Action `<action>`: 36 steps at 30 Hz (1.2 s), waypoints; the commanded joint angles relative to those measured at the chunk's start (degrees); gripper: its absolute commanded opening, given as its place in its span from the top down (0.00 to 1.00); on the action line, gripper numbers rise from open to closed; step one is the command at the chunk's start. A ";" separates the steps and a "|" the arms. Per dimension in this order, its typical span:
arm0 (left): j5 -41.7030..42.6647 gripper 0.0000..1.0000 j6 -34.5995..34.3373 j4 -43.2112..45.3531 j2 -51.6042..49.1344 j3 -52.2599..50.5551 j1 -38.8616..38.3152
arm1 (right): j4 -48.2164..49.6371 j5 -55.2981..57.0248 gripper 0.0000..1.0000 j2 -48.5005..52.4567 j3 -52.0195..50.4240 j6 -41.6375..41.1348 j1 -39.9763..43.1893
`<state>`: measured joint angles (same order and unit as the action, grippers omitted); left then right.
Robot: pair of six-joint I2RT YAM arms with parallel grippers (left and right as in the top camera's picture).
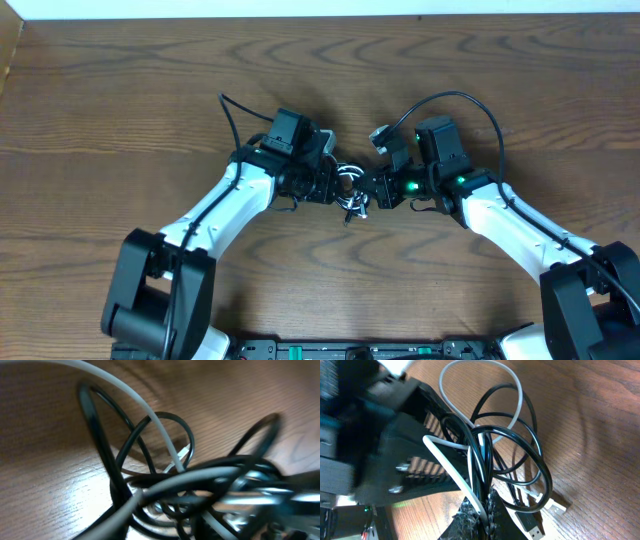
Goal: Untangle cables
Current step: 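Pull the left gripper far left, stretching a black cable out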
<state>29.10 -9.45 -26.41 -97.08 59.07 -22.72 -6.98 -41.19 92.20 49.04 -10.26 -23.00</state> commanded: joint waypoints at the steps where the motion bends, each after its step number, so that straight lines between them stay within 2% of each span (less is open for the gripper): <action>1: -1.75 0.74 0.11 0.09 -1.42 0.07 -0.13 | 0.13 -1.64 0.99 -0.04 -0.02 -0.61 0.02; 2: -1.77 0.81 0.11 0.02 -1.42 0.07 -0.13 | 0.13 -1.64 0.99 -0.04 -0.02 -0.61 0.02; 3: -1.77 0.92 0.13 0.00 -1.40 0.07 -0.13 | 0.13 -1.62 0.99 -0.04 -0.02 -0.61 0.02; 6: -1.75 0.93 0.13 -0.07 -1.38 0.07 0.00 | -0.11 0.15 0.99 -0.04 -0.02 -0.70 0.02; 9: -1.75 0.93 0.11 -0.63 -1.01 0.09 0.11 | -2.47 9.68 0.99 -0.04 -0.02 -4.07 0.02; 11: -1.75 0.93 0.13 -1.44 -0.13 0.09 0.33 | -5.75 20.35 0.99 -0.04 -0.02 -6.40 0.02; 12: -1.75 0.93 0.15 -2.14 0.85 0.09 0.79 | -9.11 30.32 0.99 -0.04 -0.02 -9.35 0.04; 14: -1.75 0.93 0.17 -3.10 2.32 0.09 1.62 | -13.42 42.34 0.99 -0.04 -0.02 -13.60 0.09; 18: -1.75 0.93 0.15 -4.70 5.42 0.09 3.72 | -18.45 54.99 0.99 -0.04 -0.02 -17.75 0.15; 23: -1.75 0.92 0.15 -4.90 8.90 0.09 6.29 | -19.69 56.72 0.99 -0.04 -0.02 -20.04 1.27; 26: -1.75 0.93 0.15 -5.05 10.29 0.09 7.43 | -19.87 56.74 0.96 -0.04 -0.02 -21.84 2.36; 36: -1.79 0.93 0.83 -7.54 15.32 0.09 13.33 | -22.69 56.72 0.99 -0.04 -0.02 -24.02 9.33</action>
<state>29.41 -9.19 -33.36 -84.29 59.07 -12.36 -28.82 11.22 92.20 49.08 -32.69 -16.32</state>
